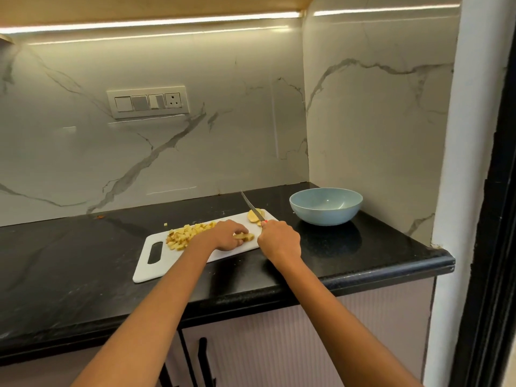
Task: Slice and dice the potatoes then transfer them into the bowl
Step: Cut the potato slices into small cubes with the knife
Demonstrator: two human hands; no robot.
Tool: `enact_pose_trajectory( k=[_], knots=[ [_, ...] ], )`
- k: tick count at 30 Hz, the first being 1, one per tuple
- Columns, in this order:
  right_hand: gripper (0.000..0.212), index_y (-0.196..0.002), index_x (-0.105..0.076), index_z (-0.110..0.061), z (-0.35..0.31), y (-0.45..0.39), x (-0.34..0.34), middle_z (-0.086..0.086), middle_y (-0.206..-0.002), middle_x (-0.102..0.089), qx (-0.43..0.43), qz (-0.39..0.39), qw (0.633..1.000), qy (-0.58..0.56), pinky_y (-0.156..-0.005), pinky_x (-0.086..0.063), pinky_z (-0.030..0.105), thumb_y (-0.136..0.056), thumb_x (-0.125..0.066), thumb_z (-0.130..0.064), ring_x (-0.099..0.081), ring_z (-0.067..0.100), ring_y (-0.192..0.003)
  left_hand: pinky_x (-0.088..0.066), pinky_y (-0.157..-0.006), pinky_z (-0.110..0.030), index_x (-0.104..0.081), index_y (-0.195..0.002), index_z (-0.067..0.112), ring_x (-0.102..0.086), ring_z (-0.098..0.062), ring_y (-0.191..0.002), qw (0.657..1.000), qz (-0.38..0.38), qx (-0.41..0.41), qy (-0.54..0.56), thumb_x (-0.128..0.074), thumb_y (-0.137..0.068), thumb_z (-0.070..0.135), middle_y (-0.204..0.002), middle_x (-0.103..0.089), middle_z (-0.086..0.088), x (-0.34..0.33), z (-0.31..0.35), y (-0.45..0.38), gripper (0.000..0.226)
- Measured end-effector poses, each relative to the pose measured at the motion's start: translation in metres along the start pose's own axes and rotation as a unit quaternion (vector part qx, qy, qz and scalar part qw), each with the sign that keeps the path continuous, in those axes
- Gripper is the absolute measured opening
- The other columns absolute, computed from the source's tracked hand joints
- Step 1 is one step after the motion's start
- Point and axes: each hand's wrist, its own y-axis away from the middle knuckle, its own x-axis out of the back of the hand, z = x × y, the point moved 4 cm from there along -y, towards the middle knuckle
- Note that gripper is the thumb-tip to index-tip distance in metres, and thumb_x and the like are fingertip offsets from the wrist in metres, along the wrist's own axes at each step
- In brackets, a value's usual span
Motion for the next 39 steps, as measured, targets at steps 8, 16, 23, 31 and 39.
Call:
enact_pose_trajectory(
  k=[8, 16, 23, 31, 39],
  knots=[
    [0.026, -0.114, -0.058, -0.011, -0.004, 0.018, -0.001, 0.006, -0.106, -0.062, 0.039, -0.046, 0.989, 0.133, -0.064, -0.036, 0.025, -0.096, -0.041, -0.02, -0.06, 0.019, -0.091, -0.038, -0.088, -0.025, -0.05, -0.131, 0.006, -0.054, -0.024, -0.107, 0.951, 0.231, 0.07, 0.195, -0.058, -0.09, 0.023, -0.13, -0.052, -0.014, -0.018, -0.009, 0.029, 0.045],
    [0.027, -0.119, -0.055, -0.009, -0.022, 0.034, -0.002, 0.007, -0.115, -0.06, 0.033, -0.069, 0.984, 0.162, -0.071, -0.038, 0.024, -0.098, -0.043, -0.021, -0.059, 0.02, -0.103, -0.039, -0.086, -0.025, -0.059, -0.121, 0.001, -0.057, -0.025, -0.101, 0.927, 0.284, 0.068, 0.236, -0.063, -0.086, 0.01, -0.119, -0.06, -0.017, -0.018, -0.009, 0.034, 0.036],
    [0.027, -0.119, -0.055, -0.009, -0.028, 0.032, 0.0, 0.008, -0.115, -0.06, 0.048, -0.07, 0.983, 0.164, -0.077, -0.043, 0.026, -0.098, -0.042, -0.019, -0.059, 0.021, -0.103, -0.039, -0.09, -0.033, -0.061, -0.119, 0.001, -0.054, -0.03, -0.111, 0.941, 0.259, 0.085, 0.202, -0.059, -0.089, 0.017, -0.123, -0.058, -0.019, -0.018, -0.005, 0.035, 0.034],
    [0.027, -0.117, -0.056, -0.009, -0.024, 0.037, -0.001, 0.006, -0.112, -0.061, 0.039, -0.064, 0.982, 0.171, -0.07, -0.039, 0.024, -0.097, -0.044, -0.023, -0.06, 0.019, -0.099, -0.039, -0.091, -0.028, -0.056, -0.125, 0.002, -0.055, -0.027, -0.105, 0.921, 0.262, 0.107, 0.267, -0.063, -0.086, 0.012, -0.12, -0.059, -0.017, -0.017, -0.012, 0.036, 0.041],
    [0.027, -0.117, -0.057, -0.009, -0.026, 0.037, 0.0, 0.007, -0.112, -0.06, 0.068, -0.059, 0.979, 0.183, -0.072, -0.042, 0.026, -0.098, -0.043, -0.02, -0.06, 0.021, -0.1, -0.039, -0.088, -0.031, -0.063, -0.113, -0.003, -0.055, -0.028, -0.1, 0.923, 0.25, 0.085, 0.279, -0.063, -0.086, 0.009, -0.114, -0.062, -0.022, -0.017, -0.01, 0.035, 0.03]
  ],
)
